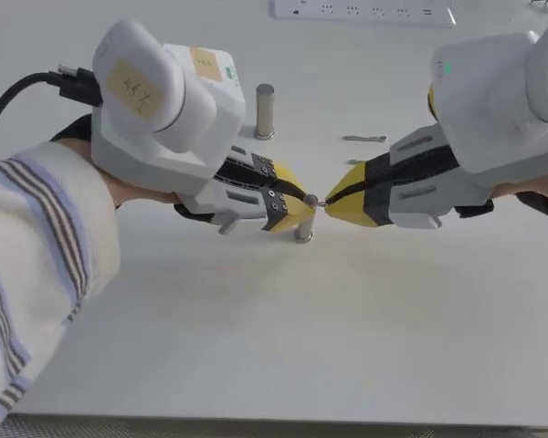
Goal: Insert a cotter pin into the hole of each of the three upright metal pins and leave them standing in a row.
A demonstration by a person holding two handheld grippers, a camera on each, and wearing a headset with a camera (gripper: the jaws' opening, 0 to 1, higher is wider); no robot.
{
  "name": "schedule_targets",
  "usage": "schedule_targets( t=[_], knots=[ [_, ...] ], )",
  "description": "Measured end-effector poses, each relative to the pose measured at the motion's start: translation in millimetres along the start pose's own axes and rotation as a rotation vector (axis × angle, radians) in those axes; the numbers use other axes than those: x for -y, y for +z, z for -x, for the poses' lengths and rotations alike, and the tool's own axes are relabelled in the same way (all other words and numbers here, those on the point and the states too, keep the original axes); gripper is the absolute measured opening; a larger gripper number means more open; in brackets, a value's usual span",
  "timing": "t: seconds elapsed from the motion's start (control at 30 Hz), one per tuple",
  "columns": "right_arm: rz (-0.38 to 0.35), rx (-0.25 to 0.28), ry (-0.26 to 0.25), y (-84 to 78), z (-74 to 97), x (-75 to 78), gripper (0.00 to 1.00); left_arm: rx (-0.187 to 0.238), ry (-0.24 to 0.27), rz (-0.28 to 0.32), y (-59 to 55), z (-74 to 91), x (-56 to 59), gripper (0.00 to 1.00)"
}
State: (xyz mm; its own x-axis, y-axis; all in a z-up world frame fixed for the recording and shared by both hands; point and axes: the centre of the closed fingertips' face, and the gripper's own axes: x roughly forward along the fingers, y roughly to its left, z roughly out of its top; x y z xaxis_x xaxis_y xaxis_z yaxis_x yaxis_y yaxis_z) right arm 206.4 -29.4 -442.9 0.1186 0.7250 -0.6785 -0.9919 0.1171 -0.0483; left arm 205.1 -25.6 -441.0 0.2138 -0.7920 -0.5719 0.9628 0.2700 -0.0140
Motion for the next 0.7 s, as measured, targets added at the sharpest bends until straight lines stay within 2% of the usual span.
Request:
schedule_targets(
  t=[0.1,0.47,0.7],
  knots=[
    [0.020,-0.003,-0.002,0.7,-0.6,0.2,0.00,-0.002,0.001,0.000,-0.1,0.1,-0.1,0.05],
    [0.015,-0.007,-0.008,1.5,0.8,-5.6,0.00,0.002,0.004,0.012,0.5,-0.3,-1.4,0.05],
    [0.006,-0.001,-0.013,3.9,2.1,-11.4,0.03,0.013,0.012,-0.005,0.5,2.7,-1.5,0.06]
  ],
)
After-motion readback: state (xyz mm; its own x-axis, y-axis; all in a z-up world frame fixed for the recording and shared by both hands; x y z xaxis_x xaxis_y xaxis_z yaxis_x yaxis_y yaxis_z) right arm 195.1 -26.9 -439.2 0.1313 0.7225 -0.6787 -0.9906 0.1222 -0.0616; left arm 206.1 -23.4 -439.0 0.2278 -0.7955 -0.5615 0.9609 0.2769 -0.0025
